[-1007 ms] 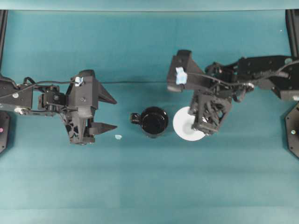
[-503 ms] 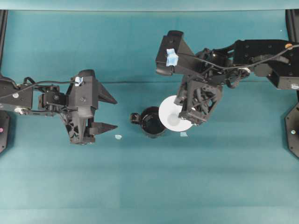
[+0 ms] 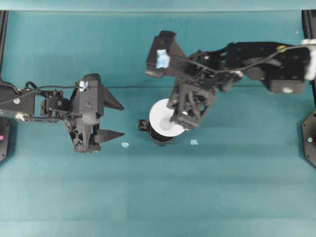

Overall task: Put a paper cup into the cup holder on your left arm.
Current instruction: 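Carry the white cup left and lower it into the black mug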

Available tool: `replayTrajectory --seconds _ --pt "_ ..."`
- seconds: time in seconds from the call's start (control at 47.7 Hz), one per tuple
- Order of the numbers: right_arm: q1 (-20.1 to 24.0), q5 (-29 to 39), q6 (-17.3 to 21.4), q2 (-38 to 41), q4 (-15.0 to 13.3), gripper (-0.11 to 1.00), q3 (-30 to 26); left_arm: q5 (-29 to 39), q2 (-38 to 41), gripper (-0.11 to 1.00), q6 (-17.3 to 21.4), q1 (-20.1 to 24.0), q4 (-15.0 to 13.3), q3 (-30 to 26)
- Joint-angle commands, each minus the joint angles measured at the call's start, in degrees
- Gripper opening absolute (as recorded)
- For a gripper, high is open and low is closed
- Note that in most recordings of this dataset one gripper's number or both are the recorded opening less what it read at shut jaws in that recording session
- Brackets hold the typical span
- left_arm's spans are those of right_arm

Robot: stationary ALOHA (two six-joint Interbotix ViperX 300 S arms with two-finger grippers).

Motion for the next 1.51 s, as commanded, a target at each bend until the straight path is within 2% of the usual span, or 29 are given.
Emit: replayTrajectory --seconds 0.0,0.336,0.86,1.489 --pt "-0.1 -1.2 0.1 0.7 0.1 -0.05 -1.5 -0.5 -0.2 0.87 0.1 -0.1 0.2 -0.9" --pt "-0.4 -4.5 -0.1 4.0 -0.1 -0.05 0.0 -0.5 -0.2 0.87 0.1 -0.2 0.2 -0.7" --pt "-0.3 -9.6 0.0 4.9 0.1 -0.05 4.4 -0.5 0.4 0.87 0.1 -0.1 0.2 -1.0" --pt "-0.1 -9.1 0.0 5.4 0.4 -0.04 3.9 -0.5 0.8 0.87 0.1 0.0 0.2 -1.0"
